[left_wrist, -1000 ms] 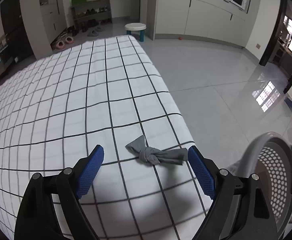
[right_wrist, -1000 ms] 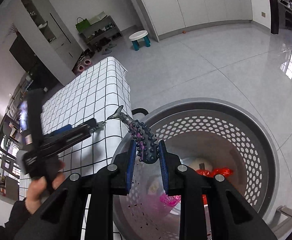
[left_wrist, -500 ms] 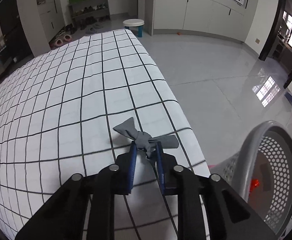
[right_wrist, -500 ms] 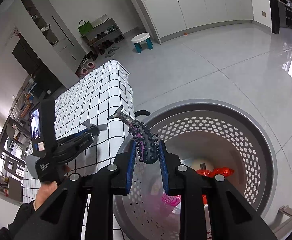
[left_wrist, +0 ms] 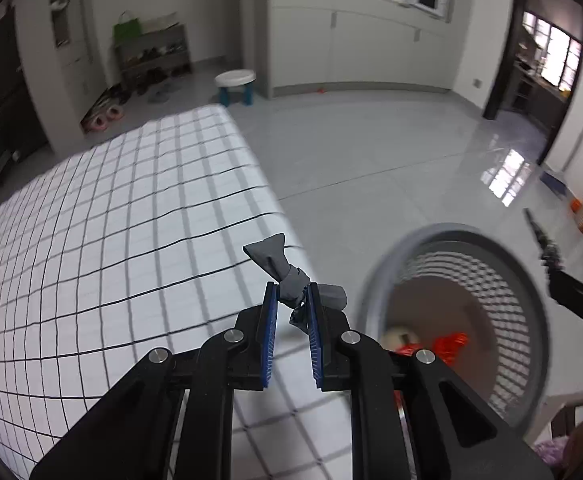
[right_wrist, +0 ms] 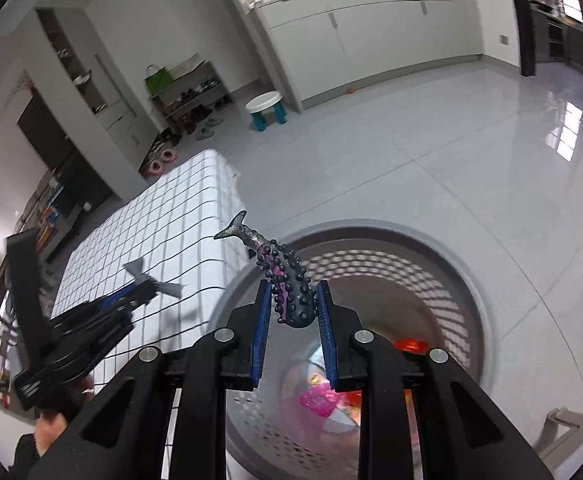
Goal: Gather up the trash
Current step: 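Carry the fish and grey cloth over the basket and open both grippers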
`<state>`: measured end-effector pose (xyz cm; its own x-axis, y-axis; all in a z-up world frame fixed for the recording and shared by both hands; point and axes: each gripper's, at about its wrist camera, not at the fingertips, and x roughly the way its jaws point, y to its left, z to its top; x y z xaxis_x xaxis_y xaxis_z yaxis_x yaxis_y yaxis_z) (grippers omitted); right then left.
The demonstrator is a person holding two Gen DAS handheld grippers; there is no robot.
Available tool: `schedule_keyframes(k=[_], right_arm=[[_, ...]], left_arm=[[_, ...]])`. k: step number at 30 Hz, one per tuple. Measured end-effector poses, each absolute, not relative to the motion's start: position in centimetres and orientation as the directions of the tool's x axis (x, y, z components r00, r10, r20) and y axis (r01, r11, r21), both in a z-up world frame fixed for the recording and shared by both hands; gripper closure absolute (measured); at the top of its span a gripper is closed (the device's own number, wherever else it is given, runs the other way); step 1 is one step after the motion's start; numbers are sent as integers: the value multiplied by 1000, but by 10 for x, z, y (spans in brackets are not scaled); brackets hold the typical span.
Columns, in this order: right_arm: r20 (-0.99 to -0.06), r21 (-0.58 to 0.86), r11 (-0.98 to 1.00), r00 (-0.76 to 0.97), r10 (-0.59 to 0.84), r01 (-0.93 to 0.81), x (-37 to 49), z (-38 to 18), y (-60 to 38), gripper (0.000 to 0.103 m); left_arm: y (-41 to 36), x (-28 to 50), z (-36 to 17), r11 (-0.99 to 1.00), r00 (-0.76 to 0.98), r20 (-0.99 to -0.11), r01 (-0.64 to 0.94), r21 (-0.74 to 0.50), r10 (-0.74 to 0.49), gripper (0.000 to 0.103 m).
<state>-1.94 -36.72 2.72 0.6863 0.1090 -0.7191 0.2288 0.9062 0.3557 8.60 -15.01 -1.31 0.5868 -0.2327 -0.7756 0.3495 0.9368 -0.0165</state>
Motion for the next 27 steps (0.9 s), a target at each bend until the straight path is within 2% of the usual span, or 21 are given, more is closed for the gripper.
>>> schedule_keyframes(k=[8, 13, 23, 26, 27], right_arm=[[-766, 273, 923, 642, 38, 272, -48, 19, -376, 81], [-782, 277, 914, 622, 36, 295, -57, 5, -385, 80], [-788, 305, 907, 612, 68, 292, -51, -3, -393, 80], [-783, 302, 909, 619, 64, 288, -51, -2, -391, 73], [-782, 300, 909, 621, 60, 290, -52, -2, -392, 72]], left_arm=[[-202, 48, 4, 882, 557, -767, 470, -26, -319, 88], [-224, 36, -4, 863, 523, -777, 503, -51, -351, 88], [-236, 37, -20, 873, 501, -802, 485, -50, -325, 87], [-236, 36, -22, 876, 498, -809, 480, -43, -312, 82], [-236, 36, -23, 878, 496, -812, 478, -40, -307, 74]])
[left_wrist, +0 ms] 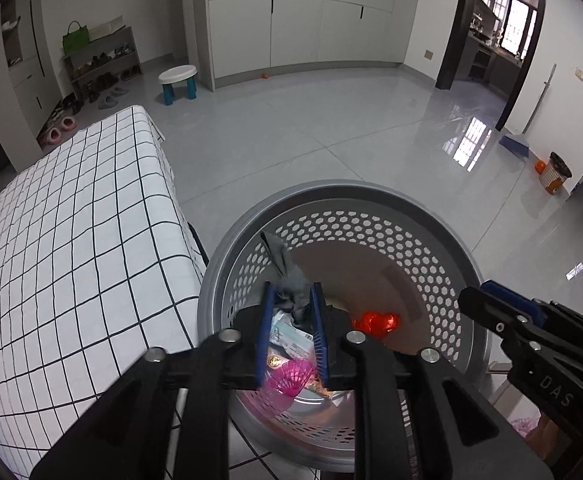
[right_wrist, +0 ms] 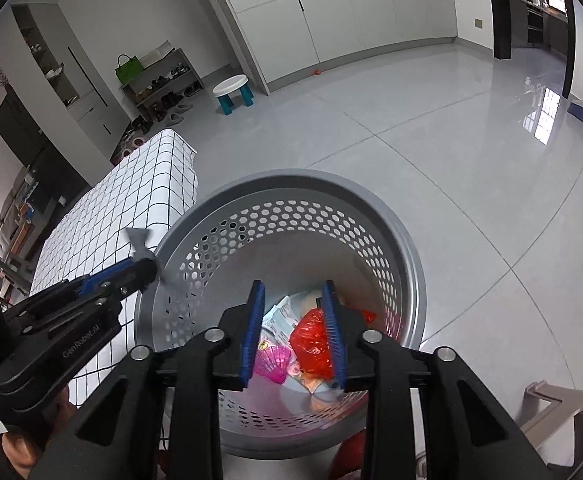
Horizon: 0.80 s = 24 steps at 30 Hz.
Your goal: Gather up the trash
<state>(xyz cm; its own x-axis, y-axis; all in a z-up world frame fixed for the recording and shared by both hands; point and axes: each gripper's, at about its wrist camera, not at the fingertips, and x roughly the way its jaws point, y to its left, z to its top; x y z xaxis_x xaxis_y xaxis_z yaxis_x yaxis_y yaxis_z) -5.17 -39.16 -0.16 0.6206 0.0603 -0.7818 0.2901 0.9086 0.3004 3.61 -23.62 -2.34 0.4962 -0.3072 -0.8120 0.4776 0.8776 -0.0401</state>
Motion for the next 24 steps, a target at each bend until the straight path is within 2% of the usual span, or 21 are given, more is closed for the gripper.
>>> schedule_keyframes(k=[3, 5, 10, 15, 19, 24], right_arm=[[-779, 308, 905, 624, 63, 294, -54, -2, -393, 69], [-777, 311, 903, 626, 63, 295, -53, -1, -394, 68], [-771, 321, 901, 633, 68, 293, -55, 0, -394, 62], [-765, 320, 900, 641, 61, 296, -57, 1, -394, 58], [-760, 310, 901, 649, 44, 303, -59, 3, -393, 49], [-759, 311, 899, 650, 40, 308, -58, 4, -395, 49]], left_arm=[[-234, 36, -23, 880, 502, -809, 473, -39, -306, 58], [-233, 34, -22, 882, 509, -805, 469, -39, -306, 52], [-231, 33, -20, 883, 511, -804, 467, -37, -304, 47], [-227, 30, -19, 889, 522, -799, 457, -32, -297, 36], [-223, 29, -17, 897, 538, -793, 441, -23, -285, 28], [-222, 28, -14, 901, 550, -788, 434, -13, -277, 23]])
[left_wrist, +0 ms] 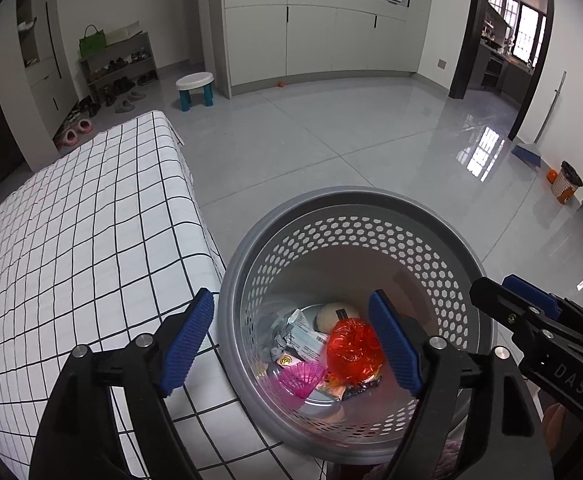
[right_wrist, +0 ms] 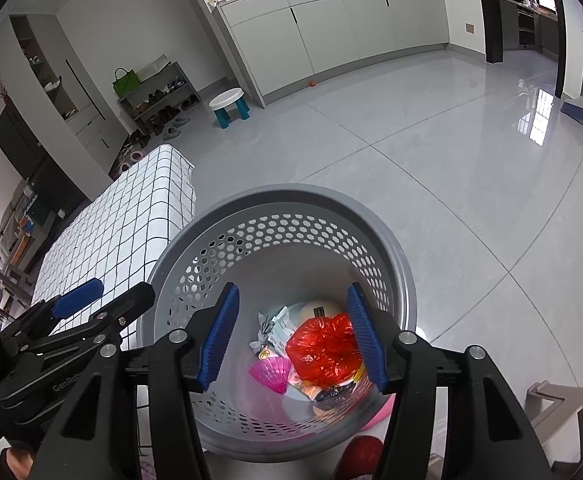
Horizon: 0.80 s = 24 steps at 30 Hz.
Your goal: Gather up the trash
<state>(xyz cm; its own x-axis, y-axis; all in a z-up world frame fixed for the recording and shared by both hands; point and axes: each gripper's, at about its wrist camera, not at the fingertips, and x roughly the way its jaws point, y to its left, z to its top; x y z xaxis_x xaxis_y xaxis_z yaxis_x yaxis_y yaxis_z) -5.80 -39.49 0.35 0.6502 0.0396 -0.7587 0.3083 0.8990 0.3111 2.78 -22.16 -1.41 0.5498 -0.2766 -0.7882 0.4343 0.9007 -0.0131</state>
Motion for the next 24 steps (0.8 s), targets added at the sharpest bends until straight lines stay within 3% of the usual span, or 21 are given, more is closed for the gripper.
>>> schedule_keyframes(k=[5, 24], right_arm=[[-753, 313, 897, 657, 35, 312, -60, 5, -395, 42], [-756, 318, 893, 654, 37, 317, -59, 2, -393, 37]], left_arm=[[-219, 27, -12, 907, 561, -784, 422, -6, -266, 19], [-216, 27, -11, 908, 563, -782, 419, -7, -266, 14]])
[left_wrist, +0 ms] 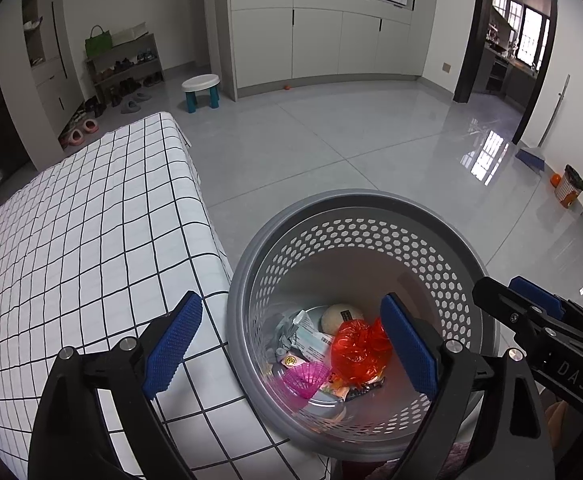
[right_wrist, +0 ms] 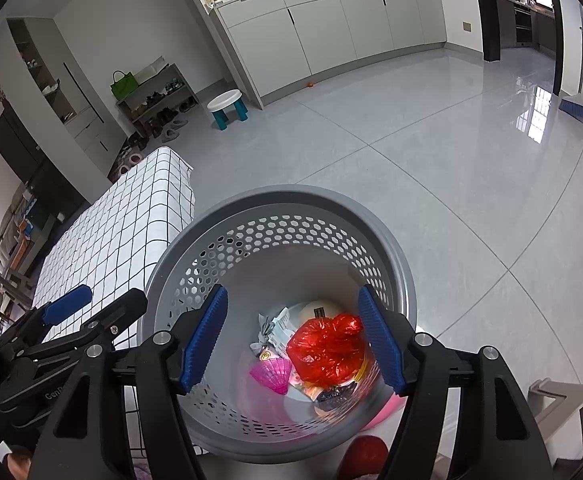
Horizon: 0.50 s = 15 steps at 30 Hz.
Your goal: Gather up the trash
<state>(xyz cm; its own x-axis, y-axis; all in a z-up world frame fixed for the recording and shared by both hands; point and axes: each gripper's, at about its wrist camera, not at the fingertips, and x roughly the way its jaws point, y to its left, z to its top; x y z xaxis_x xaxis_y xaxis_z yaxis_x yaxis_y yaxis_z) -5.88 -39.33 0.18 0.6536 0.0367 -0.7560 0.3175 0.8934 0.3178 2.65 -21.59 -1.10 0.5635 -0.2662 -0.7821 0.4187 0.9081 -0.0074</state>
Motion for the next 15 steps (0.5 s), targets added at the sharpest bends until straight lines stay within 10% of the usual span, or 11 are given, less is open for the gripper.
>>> schedule_keyframes(k=[15], right_arm=[[-755, 318, 894, 655, 37, 316, -59, 1, -394, 34]], left_arm=[[-215, 25, -9, 911, 576, -779, 411, 14, -248, 8]])
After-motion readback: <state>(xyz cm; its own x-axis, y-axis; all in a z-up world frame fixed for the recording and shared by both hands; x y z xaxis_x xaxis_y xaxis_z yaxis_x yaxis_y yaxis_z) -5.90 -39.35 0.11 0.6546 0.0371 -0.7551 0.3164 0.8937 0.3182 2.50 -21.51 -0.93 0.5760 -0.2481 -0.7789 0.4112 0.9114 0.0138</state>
